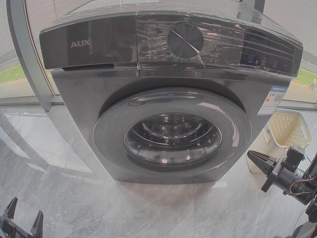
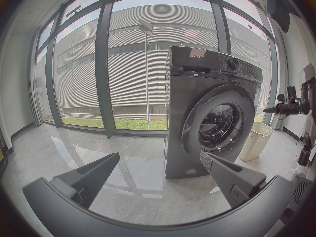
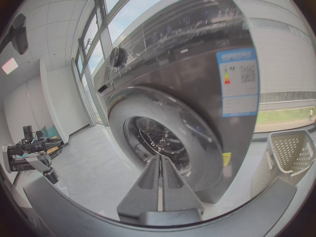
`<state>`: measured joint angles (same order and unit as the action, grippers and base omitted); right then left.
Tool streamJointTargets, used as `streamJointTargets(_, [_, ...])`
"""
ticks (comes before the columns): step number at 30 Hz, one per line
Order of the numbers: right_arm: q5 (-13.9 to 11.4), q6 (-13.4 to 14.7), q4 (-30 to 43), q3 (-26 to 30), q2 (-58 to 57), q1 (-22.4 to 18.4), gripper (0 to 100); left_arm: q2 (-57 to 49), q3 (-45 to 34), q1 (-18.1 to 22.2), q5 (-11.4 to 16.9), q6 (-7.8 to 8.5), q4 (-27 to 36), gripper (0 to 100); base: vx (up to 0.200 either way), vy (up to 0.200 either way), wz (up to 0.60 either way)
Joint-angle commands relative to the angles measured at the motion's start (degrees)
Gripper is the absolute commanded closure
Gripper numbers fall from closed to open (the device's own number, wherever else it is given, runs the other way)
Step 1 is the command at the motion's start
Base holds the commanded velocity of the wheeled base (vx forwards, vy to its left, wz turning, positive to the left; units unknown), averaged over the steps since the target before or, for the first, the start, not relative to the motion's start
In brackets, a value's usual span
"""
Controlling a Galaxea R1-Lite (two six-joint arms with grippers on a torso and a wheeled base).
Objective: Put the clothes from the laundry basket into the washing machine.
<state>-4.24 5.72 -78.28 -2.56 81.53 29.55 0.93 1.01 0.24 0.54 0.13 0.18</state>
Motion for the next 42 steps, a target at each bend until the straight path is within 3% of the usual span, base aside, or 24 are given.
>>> streamJointTargets(1, [-0.24, -2.2, 4.18, 2.56, -12.98, -5.03, 100, -0.93, -1.01, -0.07, -0.01, -0.13, -0.01, 0, 0.0, 0.0, 0.0])
streamJointTargets(5, [-0.15, -4.4, 10.69, 2.56, -20.8, -6.79, 100, -0.93, -1.01, -0.07, -0.01, -0.22, -0.01, 0, 0.0, 0.0, 0.0])
streamJointTargets(11, [-0.77, -5.01, 29.5, 2.56, -41.89, -16.72, 100, -0.93, -1.01, -0.07, -0.01, -0.22, -0.01, 0, 0.0, 0.0, 0.0])
streamJointTargets(19, [-0.68, -4.93, 50.59, 2.56, -64.13, -21.82, 100, -0.84, -1.01, -0.07, -0.01, -0.22, -0.01, 0, 0.0, 0.0, 0.0])
streamJointTargets(25, [-0.77, -4.93, 58.41, 2.56, -72.83, -24.98, 100, -0.84, -1.01, -0.07, -0.01, -0.22, -0.01, 0, 0.0, 0.0, 0.0])
streamJointTargets(26, [-0.77, -5.01, 62.81, 2.56, -76.52, -26.03, 100, -0.93, -1.01, -0.07, -0.01, -0.22, -0.01, 0, 0.0, 0.0, 0.0])
streamJointTargets(32, [-0.59, -5.01, 70.37, 2.56, -81.53, -29.29, 100, -0.84, -1.01, -0.07, -0.01, -0.31, -0.01, 0, 0.0, 0.0, 0.0])
streamJointTargets(36, [1.87, -5.01, 71.42, 2.56, -81.53, -29.37, 100, -0.84, -1.01, -0.07, -0.01, -0.31, -0.01, 0, 0.0, 0.0, 0.0])
streamJointTargets(37, [3.63, -5.1, 73.35, 2.56, -81.53, -29.46, 100, -0.93, -1.01, -0.07, -0.01, -0.31, -0.01, 0, 0.0, 0.0, 0.0])
streamJointTargets(42, [4.95, -5.19, 73.62, 2.56, -81.53, -29.46, 100, -0.84, -1.01, -0.07, 0.08, -0.31, -0.01, 0, 0.0, 0.0, 0.0])
